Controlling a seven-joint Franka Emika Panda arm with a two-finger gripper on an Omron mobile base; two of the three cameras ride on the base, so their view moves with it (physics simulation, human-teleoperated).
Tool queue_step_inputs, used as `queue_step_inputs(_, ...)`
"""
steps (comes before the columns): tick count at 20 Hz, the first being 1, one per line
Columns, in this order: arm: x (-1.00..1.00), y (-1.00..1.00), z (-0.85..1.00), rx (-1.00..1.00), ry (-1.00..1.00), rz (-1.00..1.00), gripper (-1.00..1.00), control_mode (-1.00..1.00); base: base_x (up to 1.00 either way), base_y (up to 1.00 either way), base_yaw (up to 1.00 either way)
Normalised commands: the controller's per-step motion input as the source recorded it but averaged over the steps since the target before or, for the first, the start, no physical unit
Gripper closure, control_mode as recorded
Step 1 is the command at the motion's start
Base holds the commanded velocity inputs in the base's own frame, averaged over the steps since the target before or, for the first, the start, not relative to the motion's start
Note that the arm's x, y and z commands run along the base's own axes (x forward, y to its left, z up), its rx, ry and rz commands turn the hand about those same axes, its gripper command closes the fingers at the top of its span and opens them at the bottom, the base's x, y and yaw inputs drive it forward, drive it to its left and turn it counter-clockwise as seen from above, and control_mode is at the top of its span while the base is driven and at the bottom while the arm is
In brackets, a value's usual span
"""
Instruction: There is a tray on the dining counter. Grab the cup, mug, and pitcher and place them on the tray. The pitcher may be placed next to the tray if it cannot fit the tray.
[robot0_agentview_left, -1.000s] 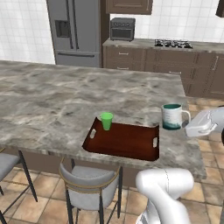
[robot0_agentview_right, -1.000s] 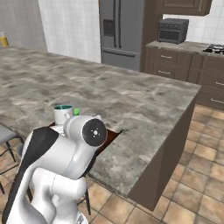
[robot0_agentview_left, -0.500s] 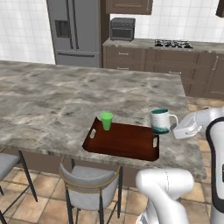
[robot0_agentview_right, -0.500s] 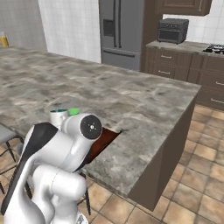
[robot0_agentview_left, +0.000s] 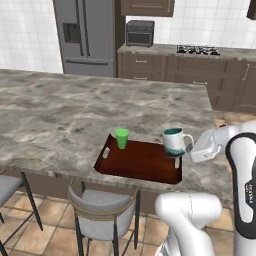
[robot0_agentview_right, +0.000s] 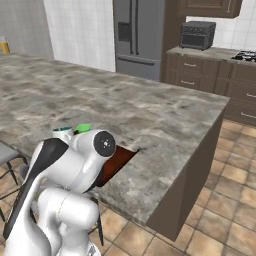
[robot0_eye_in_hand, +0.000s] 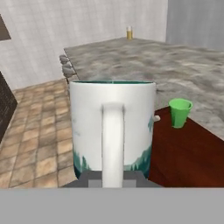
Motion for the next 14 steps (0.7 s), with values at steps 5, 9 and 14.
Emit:
queue_step_inputs(5, 0.13, 0.33, -0.51, 0.07, -0.12, 0.01, 1.0, -1.0, 0.0, 0.0, 0.0)
queue_step_inputs(9, 0.23, 0.28, -0.5, 0.03, -0.13, 0.0, 1.0, -1.0, 0.0, 0.0, 0.0)
queue_step_inputs(14, 0.19, 0.21, -0.43, 0.0, -0.18, 0.0, 1.0, -1.0, 0.0, 0.0, 0.0)
